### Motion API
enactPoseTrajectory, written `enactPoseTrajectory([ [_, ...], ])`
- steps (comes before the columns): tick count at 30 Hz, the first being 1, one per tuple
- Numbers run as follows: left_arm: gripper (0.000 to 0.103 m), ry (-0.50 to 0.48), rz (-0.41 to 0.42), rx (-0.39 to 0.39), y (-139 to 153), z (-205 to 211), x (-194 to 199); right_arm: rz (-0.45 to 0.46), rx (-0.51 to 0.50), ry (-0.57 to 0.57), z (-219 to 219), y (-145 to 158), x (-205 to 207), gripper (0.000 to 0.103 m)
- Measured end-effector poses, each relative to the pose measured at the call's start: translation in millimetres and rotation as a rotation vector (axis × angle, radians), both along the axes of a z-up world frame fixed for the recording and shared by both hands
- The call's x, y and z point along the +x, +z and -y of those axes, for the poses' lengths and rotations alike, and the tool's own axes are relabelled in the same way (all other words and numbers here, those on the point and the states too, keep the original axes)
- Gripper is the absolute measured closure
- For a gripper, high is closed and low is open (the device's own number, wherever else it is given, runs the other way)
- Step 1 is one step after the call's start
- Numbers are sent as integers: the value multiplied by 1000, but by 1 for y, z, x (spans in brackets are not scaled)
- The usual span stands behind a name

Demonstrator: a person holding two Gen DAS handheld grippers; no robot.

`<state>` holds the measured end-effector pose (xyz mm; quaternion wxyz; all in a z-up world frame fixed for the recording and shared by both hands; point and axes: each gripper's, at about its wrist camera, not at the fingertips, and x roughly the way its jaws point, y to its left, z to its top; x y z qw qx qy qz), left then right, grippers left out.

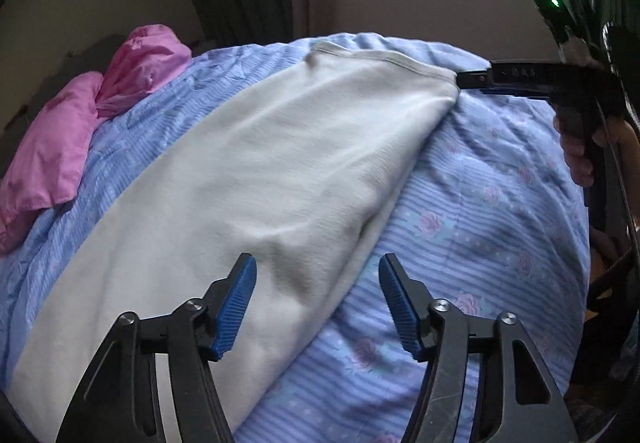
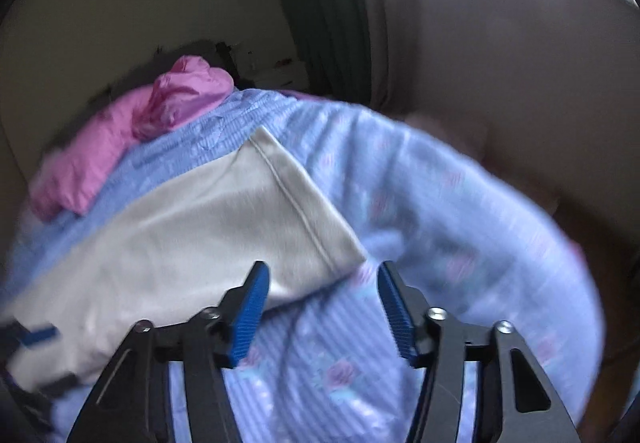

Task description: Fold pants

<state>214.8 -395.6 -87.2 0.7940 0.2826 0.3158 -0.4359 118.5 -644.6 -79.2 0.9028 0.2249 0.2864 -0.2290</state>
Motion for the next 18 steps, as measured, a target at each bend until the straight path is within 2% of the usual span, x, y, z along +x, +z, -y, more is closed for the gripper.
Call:
enactPoseTrajectory([
  [1, 47, -7, -16, 3, -3, 3, 0, 18, 55, 11, 5, -7, 1, 55],
  [5, 51, 4, -55, 11, -11, 8, 4, 39, 176, 32, 10, -28, 11, 58],
  [6, 51, 6, -62, 12, -13, 10, 6, 44, 192, 19, 11, -31, 9, 67],
  [7, 51, 10, -68, 10, -14, 11, 7, 65, 208, 8, 15, -34, 11, 70],
  [9, 51, 14, -74, 10, -15, 13, 7, 53, 218, -7, 19, -38, 16, 70],
  [11, 55, 14, -83, 2, -15, 16, 6, 6, 250, -7, 26, -46, 26, 82],
  [12, 56, 11, -89, -5, -15, 18, 5, 0, 247, -8, 28, -45, 28, 90],
  [13, 56, 10, -96, -9, -15, 19, 4, 2, 234, -6, 29, -42, 30, 92],
  [15, 56, 10, -116, -22, -16, 23, 2, 40, 183, -7, 30, -28, 31, 93],
  [18, 56, 23, -129, -19, -22, 28, 0, 143, 118, 3, 31, 0, 32, 93],
])
